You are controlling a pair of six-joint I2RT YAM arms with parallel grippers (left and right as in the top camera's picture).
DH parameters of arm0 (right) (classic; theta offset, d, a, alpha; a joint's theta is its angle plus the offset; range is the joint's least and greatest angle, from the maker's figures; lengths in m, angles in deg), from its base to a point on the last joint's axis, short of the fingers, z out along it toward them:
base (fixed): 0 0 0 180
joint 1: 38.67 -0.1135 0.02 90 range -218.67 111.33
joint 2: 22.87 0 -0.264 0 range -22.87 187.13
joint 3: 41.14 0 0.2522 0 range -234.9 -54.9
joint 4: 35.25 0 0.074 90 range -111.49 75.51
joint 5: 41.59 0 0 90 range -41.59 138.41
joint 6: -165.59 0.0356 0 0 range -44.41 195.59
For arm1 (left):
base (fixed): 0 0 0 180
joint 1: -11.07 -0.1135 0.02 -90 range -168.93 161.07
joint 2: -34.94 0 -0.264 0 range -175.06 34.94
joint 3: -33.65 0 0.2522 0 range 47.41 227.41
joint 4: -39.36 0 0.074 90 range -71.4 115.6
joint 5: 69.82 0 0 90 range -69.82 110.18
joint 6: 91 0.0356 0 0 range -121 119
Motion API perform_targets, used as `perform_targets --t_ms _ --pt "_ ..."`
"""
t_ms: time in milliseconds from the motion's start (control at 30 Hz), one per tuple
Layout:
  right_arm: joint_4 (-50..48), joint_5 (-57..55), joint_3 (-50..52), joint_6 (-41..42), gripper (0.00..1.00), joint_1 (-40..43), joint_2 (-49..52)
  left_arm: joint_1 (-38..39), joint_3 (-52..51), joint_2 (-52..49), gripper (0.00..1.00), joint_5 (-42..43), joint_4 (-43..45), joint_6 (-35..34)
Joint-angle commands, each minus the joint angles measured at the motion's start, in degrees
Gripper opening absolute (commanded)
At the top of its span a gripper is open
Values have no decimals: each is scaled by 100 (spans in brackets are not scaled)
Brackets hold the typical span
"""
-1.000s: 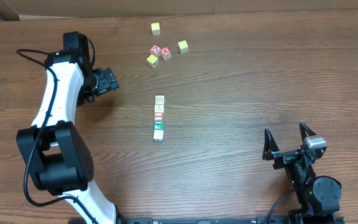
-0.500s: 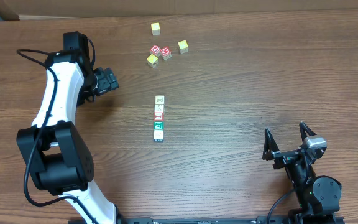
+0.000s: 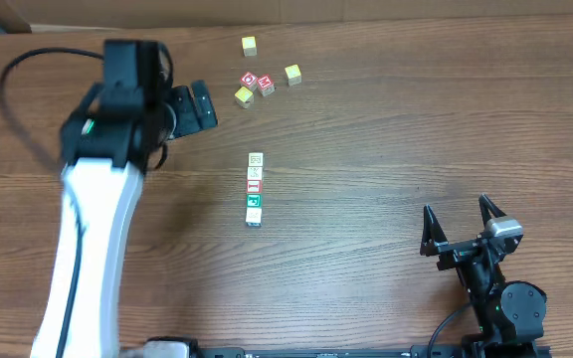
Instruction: Flip 5 blocks
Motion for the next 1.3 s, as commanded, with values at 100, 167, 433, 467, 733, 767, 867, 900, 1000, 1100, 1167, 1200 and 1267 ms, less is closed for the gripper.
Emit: perform_targets --t_ms 100,167,433,467,733,767,867,900,1000,1100,1167,1200,1267 --pt "-26 -33 59 -22 100 22 -52 50 55 1130 100 -37 -17 -17" --pt "-28 -33 59 -22 100 22 -52 50 55 1353 100 -39 -22 -15" --pt "-28 -33 59 -22 100 22 -52 44 48 1644 100 -57 -824 52" --pt "-26 -33 59 -24 100 22 -52 7 31 1655 100 -55 -1034 74" --pt "-26 -33 59 -22 100 22 -52 -702 -1252 2310 100 125 -1440 63" --pt "-26 -33 59 -22 100 22 -52 -800 -1552 2476 100 122 -1381 26" --pt "-26 -33 59 -22 100 22 -52 -984 -2378 2999 100 114 -1121 4" --pt "-26 -33 59 -22 100 22 -52 -1008 -2601 3163 100 96 -1012 7" --pt "-26 -33 59 -24 100 22 -52 -1012 -3235 3681 100 72 -634 9" --pt "-26 -33 59 -22 100 22 -52 -1012 -3786 4164 100 79 -267 2" --pt "-26 -33 59 -22 100 22 -52 -1012 -4122 4465 100 122 63 2" --pt "-26 -33 59 -22 100 22 -52 -1012 -4293 4623 100 144 260 -44" --pt "-26 -33 59 -22 100 22 -52 -1012 -4594 4913 100 166 629 -205"
